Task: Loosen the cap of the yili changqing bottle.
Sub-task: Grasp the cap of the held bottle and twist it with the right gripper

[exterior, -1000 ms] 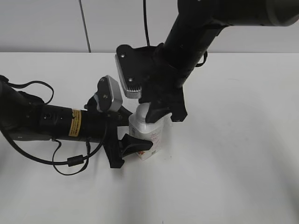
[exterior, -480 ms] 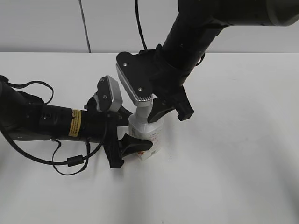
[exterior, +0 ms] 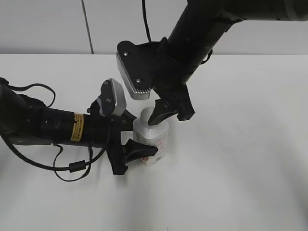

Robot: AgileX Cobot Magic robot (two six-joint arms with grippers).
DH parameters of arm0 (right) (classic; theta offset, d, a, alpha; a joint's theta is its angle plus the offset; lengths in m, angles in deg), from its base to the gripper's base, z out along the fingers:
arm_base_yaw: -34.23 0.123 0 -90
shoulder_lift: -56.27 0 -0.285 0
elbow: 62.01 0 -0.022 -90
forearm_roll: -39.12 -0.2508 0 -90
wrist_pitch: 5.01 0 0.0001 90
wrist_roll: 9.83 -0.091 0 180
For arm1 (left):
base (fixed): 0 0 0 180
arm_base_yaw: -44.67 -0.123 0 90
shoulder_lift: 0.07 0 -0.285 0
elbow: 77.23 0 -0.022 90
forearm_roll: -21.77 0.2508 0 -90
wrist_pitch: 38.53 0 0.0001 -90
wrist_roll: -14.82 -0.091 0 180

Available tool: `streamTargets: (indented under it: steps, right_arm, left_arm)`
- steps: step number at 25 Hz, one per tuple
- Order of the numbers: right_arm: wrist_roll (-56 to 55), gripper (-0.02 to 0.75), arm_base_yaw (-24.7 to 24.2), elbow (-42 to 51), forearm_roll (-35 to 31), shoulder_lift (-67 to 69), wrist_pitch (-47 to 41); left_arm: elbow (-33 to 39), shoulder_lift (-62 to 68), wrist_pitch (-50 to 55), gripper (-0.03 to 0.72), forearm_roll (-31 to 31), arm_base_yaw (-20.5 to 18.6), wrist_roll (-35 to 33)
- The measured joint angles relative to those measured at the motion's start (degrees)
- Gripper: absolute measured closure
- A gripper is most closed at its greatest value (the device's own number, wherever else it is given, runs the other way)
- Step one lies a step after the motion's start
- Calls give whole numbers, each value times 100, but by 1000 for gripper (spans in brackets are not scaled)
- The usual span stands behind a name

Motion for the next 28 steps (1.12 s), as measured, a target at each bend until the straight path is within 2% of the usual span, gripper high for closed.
streamTargets:
  steps: [4, 7, 10, 14, 18, 28]
  right_arm:
    - [-1190, 186, 0, 0, -11, -191, -333]
    - [-2933, 185, 0, 0, 7, -245, -497]
    - [-4608, 190, 0, 0, 119, -245, -418]
    - [-5921, 196, 0, 0, 189, -245, -109]
    - [-6289, 199, 0, 0, 201, -219, -75]
    - [-6275, 202, 0, 6, 438, -25, -161]
  left_arm:
    - [0, 0, -6, 249, 2, 0, 0]
    - [0, 0, -6, 249, 7, 0, 0]
    - [0, 0, -6, 249, 7, 0, 0]
    - [0, 0, -6, 249, 7, 0, 0]
    - [0, 0, -6, 249, 7, 0, 0]
    - [0, 0, -6, 249, 7, 0, 0]
